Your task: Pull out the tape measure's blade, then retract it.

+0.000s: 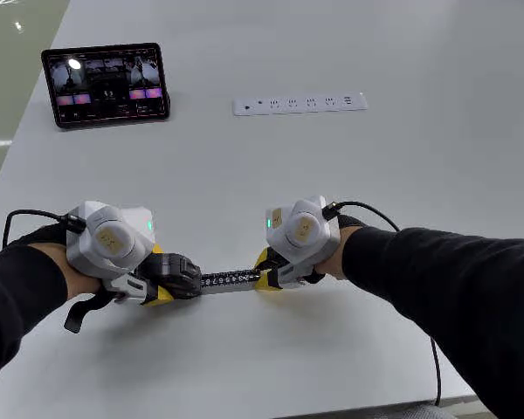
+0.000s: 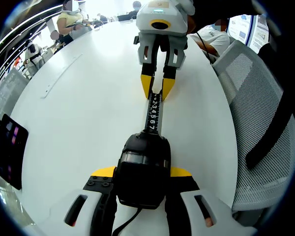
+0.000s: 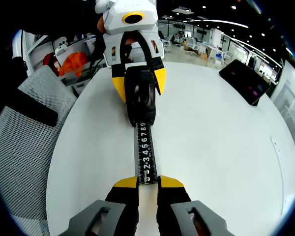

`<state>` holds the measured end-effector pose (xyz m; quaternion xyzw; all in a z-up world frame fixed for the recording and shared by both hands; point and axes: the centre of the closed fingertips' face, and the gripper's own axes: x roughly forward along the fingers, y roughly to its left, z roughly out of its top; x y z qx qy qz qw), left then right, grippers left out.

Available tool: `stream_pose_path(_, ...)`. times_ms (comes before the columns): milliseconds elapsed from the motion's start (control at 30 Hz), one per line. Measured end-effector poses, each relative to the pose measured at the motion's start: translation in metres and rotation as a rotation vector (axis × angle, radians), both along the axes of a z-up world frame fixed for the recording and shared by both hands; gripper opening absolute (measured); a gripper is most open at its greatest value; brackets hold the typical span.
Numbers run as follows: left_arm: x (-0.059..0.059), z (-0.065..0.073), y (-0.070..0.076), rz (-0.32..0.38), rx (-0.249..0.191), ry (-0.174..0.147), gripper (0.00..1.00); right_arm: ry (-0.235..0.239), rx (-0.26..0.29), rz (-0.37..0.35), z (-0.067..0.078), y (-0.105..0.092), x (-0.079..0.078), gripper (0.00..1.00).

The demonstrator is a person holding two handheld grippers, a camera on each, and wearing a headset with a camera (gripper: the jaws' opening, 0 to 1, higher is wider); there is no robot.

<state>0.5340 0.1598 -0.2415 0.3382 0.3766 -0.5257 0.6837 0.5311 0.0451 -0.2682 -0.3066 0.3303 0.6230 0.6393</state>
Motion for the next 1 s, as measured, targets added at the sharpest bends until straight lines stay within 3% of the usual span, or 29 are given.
stream_pose_path(1000, 0.0, 0.0, 0.0, -0.005, 0.003, -0.003, 0.32, 0.015, -0.021, -0.001, -0.001, -0.019, -0.002, 0.09)
